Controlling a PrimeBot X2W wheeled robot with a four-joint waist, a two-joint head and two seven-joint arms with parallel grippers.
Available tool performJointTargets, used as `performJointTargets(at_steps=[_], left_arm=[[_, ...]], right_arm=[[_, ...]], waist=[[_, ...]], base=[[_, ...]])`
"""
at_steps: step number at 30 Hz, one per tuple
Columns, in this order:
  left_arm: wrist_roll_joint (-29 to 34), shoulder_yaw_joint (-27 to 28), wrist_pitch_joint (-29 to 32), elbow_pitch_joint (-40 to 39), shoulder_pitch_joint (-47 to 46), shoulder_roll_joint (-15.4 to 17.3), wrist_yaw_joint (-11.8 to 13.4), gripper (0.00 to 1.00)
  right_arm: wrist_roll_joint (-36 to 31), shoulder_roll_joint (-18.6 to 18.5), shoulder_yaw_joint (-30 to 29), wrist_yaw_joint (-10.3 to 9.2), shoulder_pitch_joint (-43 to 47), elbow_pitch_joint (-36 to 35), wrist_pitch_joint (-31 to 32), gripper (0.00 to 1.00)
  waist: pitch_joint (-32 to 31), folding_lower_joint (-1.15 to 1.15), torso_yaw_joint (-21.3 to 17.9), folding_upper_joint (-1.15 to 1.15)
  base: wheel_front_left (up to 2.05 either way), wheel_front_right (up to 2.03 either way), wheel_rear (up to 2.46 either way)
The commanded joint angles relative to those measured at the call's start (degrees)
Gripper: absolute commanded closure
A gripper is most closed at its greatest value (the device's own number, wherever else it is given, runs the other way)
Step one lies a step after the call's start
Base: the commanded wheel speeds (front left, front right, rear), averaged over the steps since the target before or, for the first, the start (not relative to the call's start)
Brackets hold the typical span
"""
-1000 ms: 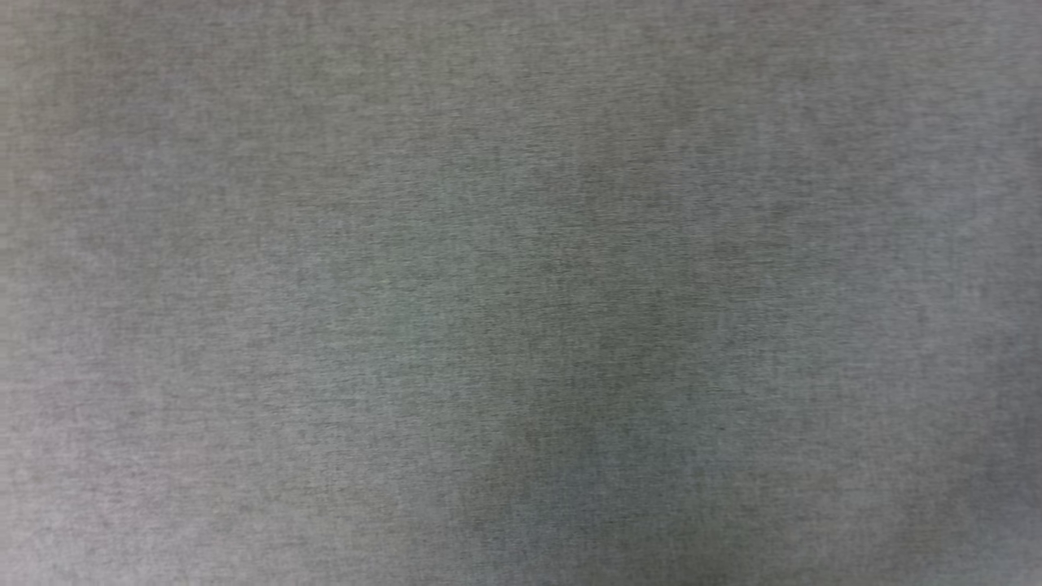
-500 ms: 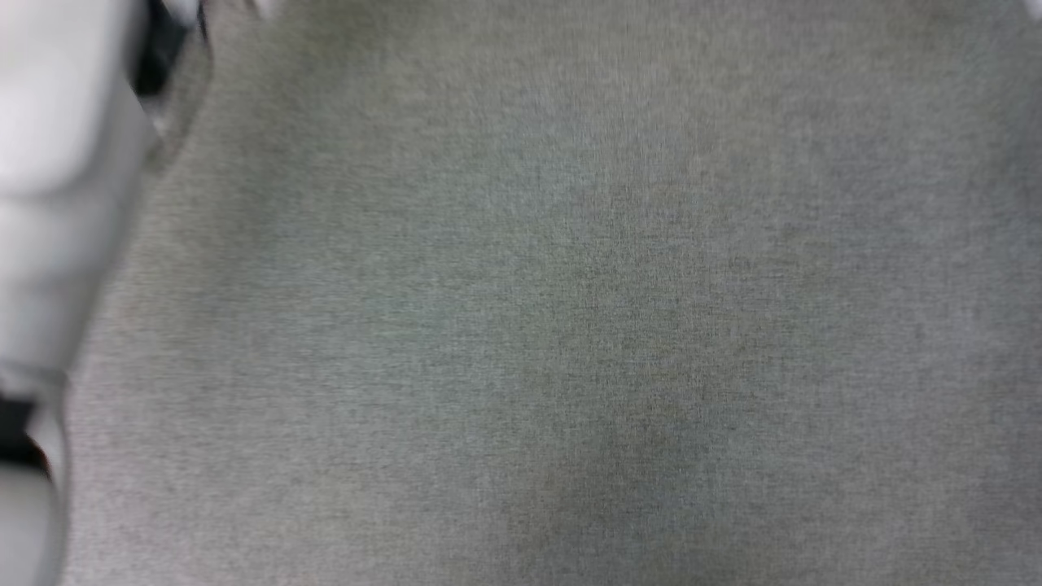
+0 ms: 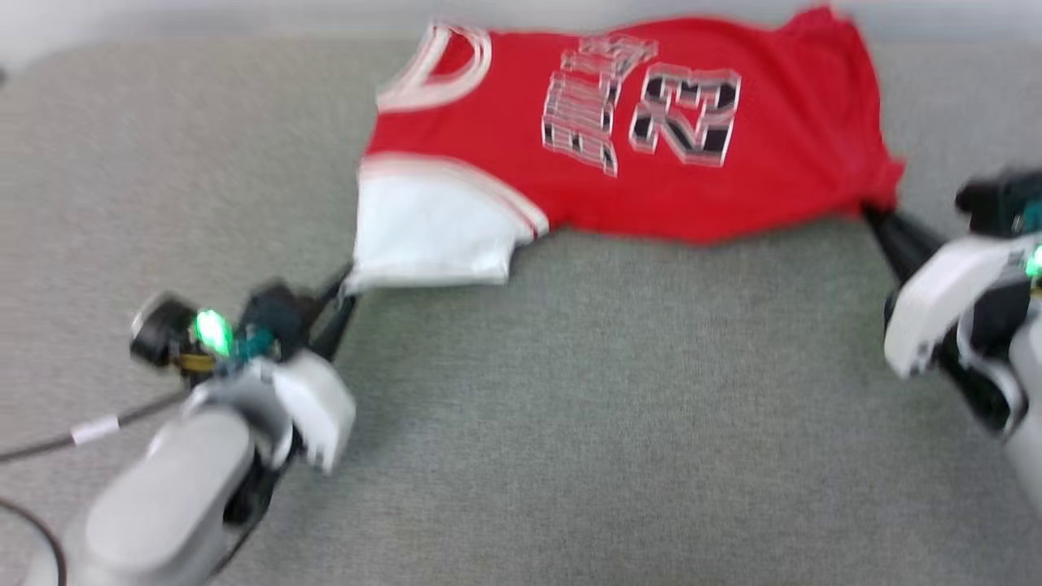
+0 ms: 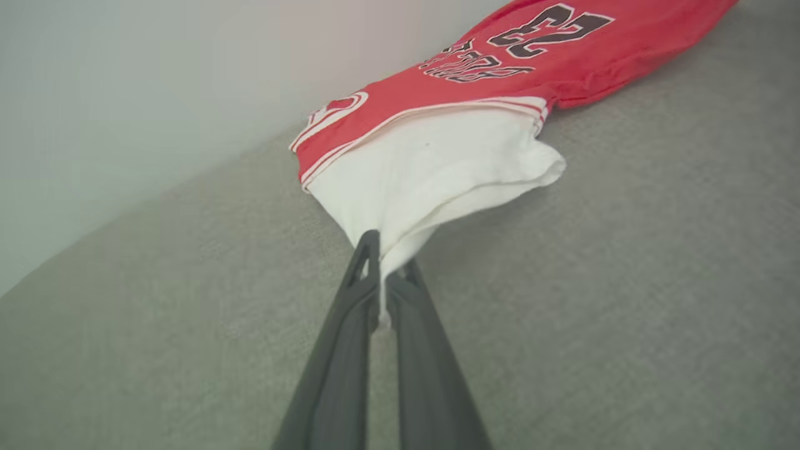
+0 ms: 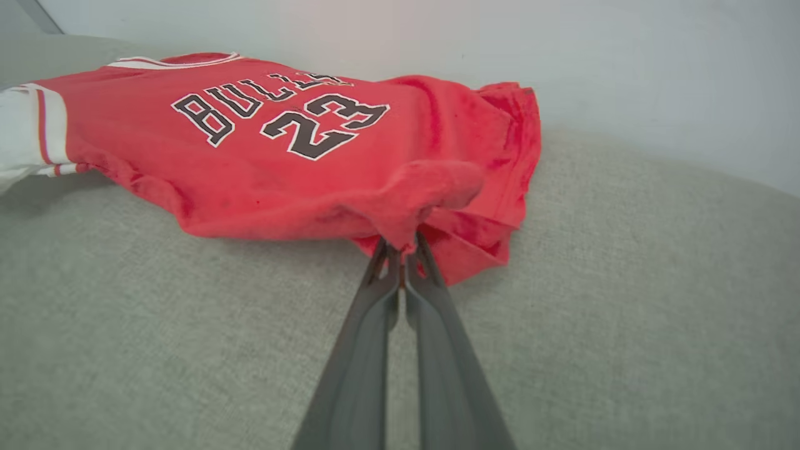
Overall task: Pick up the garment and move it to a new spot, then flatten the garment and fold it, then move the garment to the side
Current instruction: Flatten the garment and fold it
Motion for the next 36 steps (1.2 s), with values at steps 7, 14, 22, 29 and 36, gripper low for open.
performJointTargets(at_steps=[7,14,22,29,36], left_arm=[[-5.00,-1.51,7.69,-12.63,13.06,7.56,2.27,1.00],[-10.27,-3.22,14.05,-23.65,22.78,13.26,4.48,1.00],[-16.12,-6.09,21.89,-32.52,30.82,17.60,6.71,1.00],[-19.44,-6.41,22.41,-37.42,34.95,18.53,8.57,1.00],[-16.66,-3.37,18.70,-38.04,31.06,18.22,9.53,1.00]], right_arm=[[4.01,-2.54,-2.40,-0.06,12.86,-4.24,1.29,1.00],[3.27,-5.88,-5.92,-0.07,25.63,-10.31,5.72,1.00],[2.21,-6.16,-13.37,-0.06,41.58,-19.99,11.62,1.00],[1.92,-1.84,-21.73,-0.06,51.44,-30.16,18.15,1.00],[0.72,1.20,-26.82,-0.06,52.99,-37.21,22.14,1.00]], waist=[[-8.38,0.01,3.57,0.00],[-12.76,0.01,3.97,0.00],[-16.30,0.01,4.47,0.00],[-16.88,0.01,3.92,0.00],[-15.05,0.01,3.08,0.00]], base=[[0.00,0.00,0.00],[0.00,0.00,0.00],[0.00,0.00,0.00],[0.00,0.00,0.00],[0.00,0.00,0.00]])
